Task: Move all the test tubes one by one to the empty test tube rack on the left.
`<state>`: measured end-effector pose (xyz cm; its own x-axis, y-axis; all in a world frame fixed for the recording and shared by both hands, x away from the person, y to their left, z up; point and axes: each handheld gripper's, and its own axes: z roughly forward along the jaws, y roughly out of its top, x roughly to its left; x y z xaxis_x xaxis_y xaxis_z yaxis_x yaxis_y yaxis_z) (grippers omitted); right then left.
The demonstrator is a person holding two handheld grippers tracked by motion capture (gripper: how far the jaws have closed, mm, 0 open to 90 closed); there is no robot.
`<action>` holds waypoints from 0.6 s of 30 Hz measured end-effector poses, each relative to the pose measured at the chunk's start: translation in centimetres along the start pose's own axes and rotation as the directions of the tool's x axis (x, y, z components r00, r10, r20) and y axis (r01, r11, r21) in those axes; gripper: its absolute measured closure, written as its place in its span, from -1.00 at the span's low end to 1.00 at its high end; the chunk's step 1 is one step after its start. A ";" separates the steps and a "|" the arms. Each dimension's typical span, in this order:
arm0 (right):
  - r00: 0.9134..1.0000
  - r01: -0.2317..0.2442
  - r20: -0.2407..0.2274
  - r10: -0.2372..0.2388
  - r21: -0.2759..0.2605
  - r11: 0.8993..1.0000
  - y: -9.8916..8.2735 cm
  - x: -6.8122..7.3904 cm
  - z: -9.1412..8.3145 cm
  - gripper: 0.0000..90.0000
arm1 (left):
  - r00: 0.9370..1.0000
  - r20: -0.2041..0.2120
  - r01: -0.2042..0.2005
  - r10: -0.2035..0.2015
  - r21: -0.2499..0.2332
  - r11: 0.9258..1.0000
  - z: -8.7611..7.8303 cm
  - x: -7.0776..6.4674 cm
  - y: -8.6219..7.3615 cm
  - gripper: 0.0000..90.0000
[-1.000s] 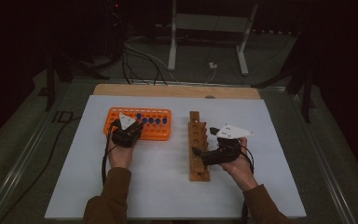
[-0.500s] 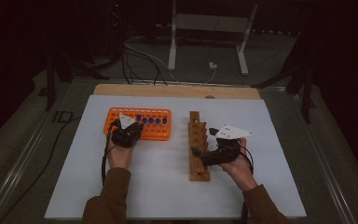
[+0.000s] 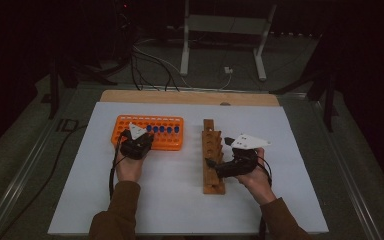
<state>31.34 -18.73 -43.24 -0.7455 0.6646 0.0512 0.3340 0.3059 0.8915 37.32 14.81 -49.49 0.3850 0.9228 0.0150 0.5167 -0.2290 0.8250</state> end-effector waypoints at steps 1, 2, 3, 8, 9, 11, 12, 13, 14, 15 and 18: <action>1.000 -0.001 0.000 0.001 0.000 1.000 0.0 0.0 0.0 -0.98 | 1.000 -0.001 0.002 -0.002 0.000 1.000 0.0 0.0 0.0 0.73; 1.000 -0.002 0.000 0.002 0.001 1.000 0.0 0.0 0.0 -0.98 | 1.000 0.000 0.006 -0.006 0.000 1.000 0.0 0.0 0.0 0.73; 1.000 -0.002 0.001 0.002 0.000 1.000 0.0 -0.1 0.0 -0.98 | 1.000 0.004 0.013 -0.013 -0.002 1.000 0.0 0.0 0.0 0.72; 1.000 -0.002 0.003 0.002 -0.004 1.000 0.0 -0.2 0.0 -0.98 | 0.999 0.032 0.018 -0.017 -0.012 1.000 -0.4 0.5 -0.2 0.64; 1.000 -0.002 0.003 0.002 -0.005 1.000 0.0 -0.2 -0.1 -0.98 | 0.999 0.035 0.024 -0.023 -0.018 1.000 -0.6 0.6 -0.2 0.60; 1.000 -0.004 0.005 0.004 -0.005 1.000 -0.1 -0.3 -0.1 -0.98 | 0.998 0.045 0.035 -0.034 -0.024 0.999 -1.0 0.9 -0.3 0.53; 1.000 -0.006 0.008 0.006 -0.007 1.000 -0.1 -0.3 -0.2 -0.98 | 0.998 0.050 0.044 -0.042 -0.034 0.998 -1.3 1.0 -0.3 0.49; 1.000 -0.007 0.009 0.007 -0.009 1.000 -0.1 -0.4 -0.3 -0.98 | 0.997 0.054 0.053 -0.050 -0.047 0.998 -1.7 1.1 -0.3 0.45; 1.000 -0.010 0.010 0.011 -0.015 1.000 -0.1 -0.4 -0.4 -0.98 | 0.997 0.056 0.058 -0.054 -0.059 0.997 -2.1 1.1 -0.2 0.39; 1.000 -0.008 0.011 0.008 -0.018 1.000 0.0 -0.5 -0.5 -0.98 | 0.997 0.058 0.060 -0.056 -0.068 0.996 -2.5 1.1 -0.1 0.32; 1.000 -0.007 0.021 0.008 -0.026 1.000 0.0 -0.5 -0.8 -0.98 | 0.997 0.062 0.053 -0.047 -0.100 0.994 -3.7 0.9 0.2 0.08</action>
<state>31.25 -19.62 -42.92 -0.7305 0.6812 0.0485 0.3243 0.2835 0.9025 34.97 16.77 -47.18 0.4075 0.9113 -0.0587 0.4571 -0.1479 0.8770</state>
